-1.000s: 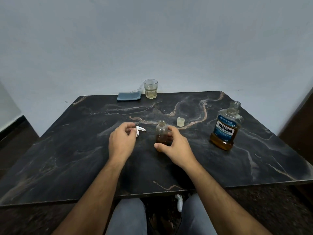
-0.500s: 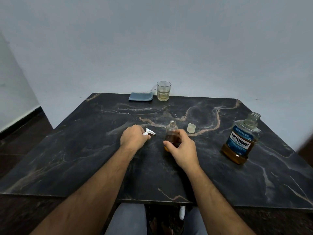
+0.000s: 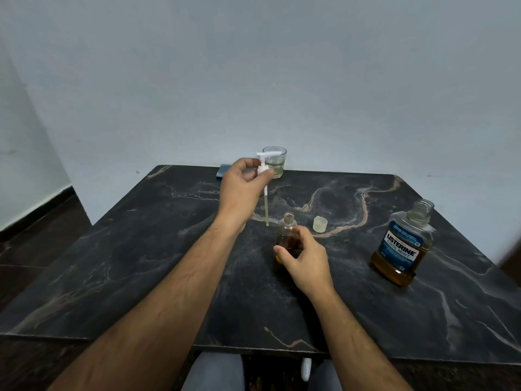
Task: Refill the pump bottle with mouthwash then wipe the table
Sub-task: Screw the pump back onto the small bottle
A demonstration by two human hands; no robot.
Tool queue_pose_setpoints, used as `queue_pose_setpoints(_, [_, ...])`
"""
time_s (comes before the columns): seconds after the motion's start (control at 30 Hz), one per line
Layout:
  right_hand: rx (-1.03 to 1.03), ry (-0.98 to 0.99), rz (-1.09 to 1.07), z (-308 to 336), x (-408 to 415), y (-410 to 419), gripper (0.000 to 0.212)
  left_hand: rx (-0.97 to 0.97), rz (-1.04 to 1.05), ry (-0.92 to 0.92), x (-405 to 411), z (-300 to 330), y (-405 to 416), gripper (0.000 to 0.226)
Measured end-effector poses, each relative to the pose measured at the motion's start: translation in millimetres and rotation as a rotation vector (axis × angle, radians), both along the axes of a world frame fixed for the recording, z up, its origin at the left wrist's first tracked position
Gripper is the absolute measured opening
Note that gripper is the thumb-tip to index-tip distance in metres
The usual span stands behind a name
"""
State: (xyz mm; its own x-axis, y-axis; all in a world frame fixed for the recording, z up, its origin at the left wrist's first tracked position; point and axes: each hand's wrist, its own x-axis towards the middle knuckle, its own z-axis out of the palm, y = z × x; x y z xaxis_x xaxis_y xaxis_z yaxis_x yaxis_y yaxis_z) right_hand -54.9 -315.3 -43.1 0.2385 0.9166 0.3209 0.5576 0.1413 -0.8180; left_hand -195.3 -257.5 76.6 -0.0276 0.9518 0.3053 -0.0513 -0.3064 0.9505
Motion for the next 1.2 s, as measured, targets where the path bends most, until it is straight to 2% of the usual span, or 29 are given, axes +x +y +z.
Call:
queue_pose_setpoints(0.33, [0.006, -0.012, 0.005, 4, -1, -3, 0.036, 0.089, -0.008, -0.118, 18, 24, -10, 0.017])
queue_pose_setpoints(0.73, [0.02, -0.029, 0.012, 4, 0, -2, 0.04, 0.018, -0.155, 0.123, 28, -27, -16, 0.022])
queue_pose_setpoints(1.2, [0.051, -0.031, 0.018, -2, 1, 1, 0.045, -0.056, -0.184, 0.118, 22, -64, -19, 0.024])
